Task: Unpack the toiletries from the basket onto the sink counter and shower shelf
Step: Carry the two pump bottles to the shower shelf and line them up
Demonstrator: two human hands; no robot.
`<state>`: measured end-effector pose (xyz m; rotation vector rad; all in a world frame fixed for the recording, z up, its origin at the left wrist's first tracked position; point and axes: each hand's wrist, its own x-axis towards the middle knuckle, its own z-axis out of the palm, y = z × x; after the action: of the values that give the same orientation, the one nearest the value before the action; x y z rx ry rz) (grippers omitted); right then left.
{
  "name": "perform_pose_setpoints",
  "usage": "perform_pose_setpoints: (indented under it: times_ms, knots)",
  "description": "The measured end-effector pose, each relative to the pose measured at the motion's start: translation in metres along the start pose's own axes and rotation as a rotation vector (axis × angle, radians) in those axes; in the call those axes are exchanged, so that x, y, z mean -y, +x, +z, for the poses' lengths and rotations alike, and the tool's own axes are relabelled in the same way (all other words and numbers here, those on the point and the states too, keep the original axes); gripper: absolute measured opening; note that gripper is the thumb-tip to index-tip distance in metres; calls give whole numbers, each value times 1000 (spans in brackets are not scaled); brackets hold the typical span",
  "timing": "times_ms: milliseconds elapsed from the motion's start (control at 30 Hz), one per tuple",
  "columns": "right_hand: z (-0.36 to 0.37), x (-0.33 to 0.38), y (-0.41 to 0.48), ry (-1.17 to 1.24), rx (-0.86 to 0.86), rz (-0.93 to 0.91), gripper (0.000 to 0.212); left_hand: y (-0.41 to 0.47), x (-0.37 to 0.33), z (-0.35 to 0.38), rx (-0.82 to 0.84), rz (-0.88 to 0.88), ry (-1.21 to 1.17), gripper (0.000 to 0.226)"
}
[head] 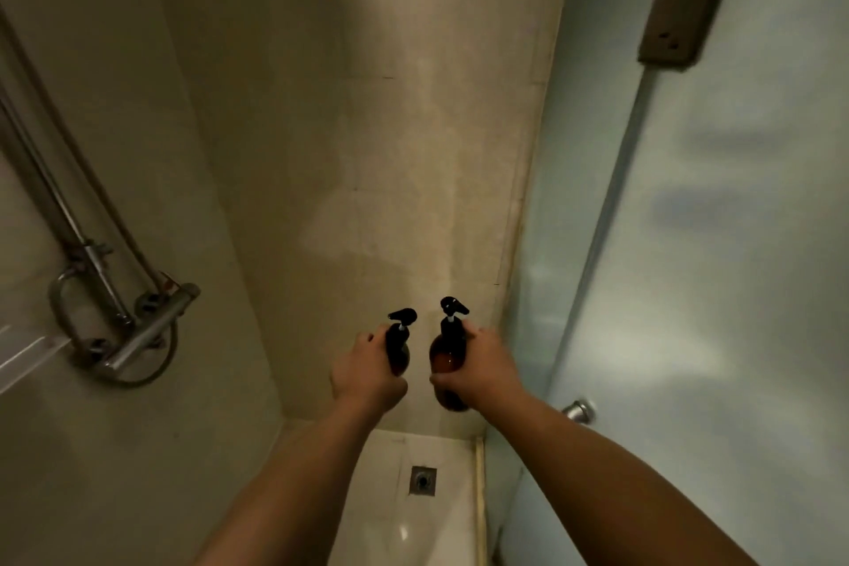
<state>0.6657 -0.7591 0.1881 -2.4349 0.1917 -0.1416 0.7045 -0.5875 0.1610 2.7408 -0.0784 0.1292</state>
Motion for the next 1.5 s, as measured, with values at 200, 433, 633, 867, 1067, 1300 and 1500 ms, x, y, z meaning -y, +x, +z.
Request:
perform_pose_setpoints:
  times_ms: [200,433,633,867,1067,1300,1500]
  knots:
    - [45,38,69,-51,145,-100,71,52,42,1,-5,-137,-12,75]
    - [145,120,197,10,286,-232,59,144,120,-24,-81,-315,62,70]
    - [230,213,302,-44,431,-468,66,226,203,-84,-281,-543,115,69]
    - [291,335,324,11,514,-835,53,215,266,-162,-578,-788,111,73]
    - [310,428,289,225,636,-1056,61,159,312,-225,-653,-1004,324,78]
    - [322,497,225,230,748,-1268,71,101,353,-260,-814,-1126,304,69]
    - [336,516,183,230,721,-1250,79,69,381,-263,-805,-1189,315,82]
